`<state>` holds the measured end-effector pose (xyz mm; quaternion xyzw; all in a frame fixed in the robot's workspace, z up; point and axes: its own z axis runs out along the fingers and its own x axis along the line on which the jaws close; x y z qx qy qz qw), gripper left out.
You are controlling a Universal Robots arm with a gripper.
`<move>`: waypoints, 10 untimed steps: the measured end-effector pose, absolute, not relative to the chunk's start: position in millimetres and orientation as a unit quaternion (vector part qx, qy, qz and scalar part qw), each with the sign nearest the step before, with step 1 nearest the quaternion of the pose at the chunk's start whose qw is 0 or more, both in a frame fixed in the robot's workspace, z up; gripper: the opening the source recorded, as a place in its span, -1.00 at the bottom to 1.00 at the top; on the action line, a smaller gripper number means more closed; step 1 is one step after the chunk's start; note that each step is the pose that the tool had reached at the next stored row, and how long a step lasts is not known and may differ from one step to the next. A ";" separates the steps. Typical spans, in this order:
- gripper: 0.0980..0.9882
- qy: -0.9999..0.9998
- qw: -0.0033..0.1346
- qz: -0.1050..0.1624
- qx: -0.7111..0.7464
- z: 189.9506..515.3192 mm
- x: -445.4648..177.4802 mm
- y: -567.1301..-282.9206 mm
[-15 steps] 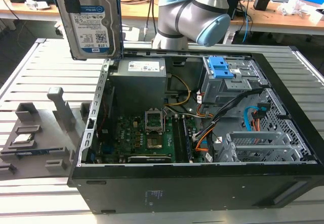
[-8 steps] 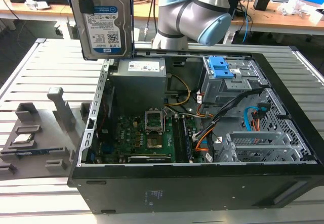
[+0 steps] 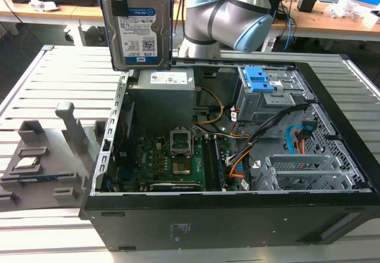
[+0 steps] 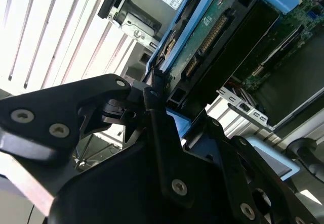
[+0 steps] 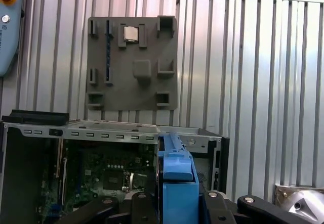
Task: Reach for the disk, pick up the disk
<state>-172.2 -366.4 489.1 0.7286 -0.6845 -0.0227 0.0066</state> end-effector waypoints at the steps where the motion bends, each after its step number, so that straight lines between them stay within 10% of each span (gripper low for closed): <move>1: -0.40 -0.685 0.007 -0.023 0.729 489.1 -169.9 -366.3; 10: -0.40 -0.685 0.007 -0.023 0.729 489.1 -140.7 -366.4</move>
